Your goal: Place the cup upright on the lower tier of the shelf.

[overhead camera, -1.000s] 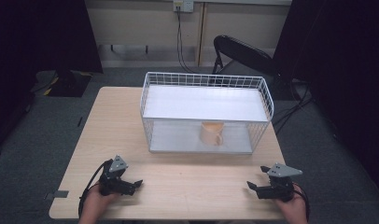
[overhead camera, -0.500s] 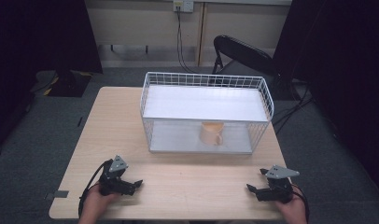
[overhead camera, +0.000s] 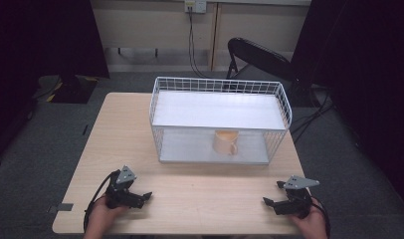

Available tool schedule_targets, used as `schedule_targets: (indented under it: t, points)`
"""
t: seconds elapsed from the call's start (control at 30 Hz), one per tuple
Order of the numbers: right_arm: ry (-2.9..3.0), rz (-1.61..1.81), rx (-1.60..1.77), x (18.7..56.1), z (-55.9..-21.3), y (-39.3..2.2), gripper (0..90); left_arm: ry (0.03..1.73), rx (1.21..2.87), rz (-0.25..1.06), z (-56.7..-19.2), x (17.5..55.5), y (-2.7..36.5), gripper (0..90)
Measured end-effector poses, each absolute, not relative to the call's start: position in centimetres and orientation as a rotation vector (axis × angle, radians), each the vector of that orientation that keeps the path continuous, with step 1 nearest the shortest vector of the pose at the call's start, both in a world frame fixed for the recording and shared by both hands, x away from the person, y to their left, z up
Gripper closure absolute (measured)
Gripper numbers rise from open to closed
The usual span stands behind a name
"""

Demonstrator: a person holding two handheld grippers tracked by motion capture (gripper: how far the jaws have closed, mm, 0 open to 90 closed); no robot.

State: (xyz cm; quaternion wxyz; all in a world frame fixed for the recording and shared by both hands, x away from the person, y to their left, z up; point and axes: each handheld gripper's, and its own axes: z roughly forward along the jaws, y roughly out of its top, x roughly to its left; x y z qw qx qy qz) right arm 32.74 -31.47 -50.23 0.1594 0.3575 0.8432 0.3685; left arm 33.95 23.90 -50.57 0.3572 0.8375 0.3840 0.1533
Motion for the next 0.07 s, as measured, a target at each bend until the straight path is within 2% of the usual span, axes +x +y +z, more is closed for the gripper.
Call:
schedule_targets:
  t: [0.07]
  points:
    - [2.41, 1.053, 1.022, 32.74, -50.23, -31.48, 14.5, 0.992, 2.162, 0.396, -50.56, 33.95, 23.9, 0.0]
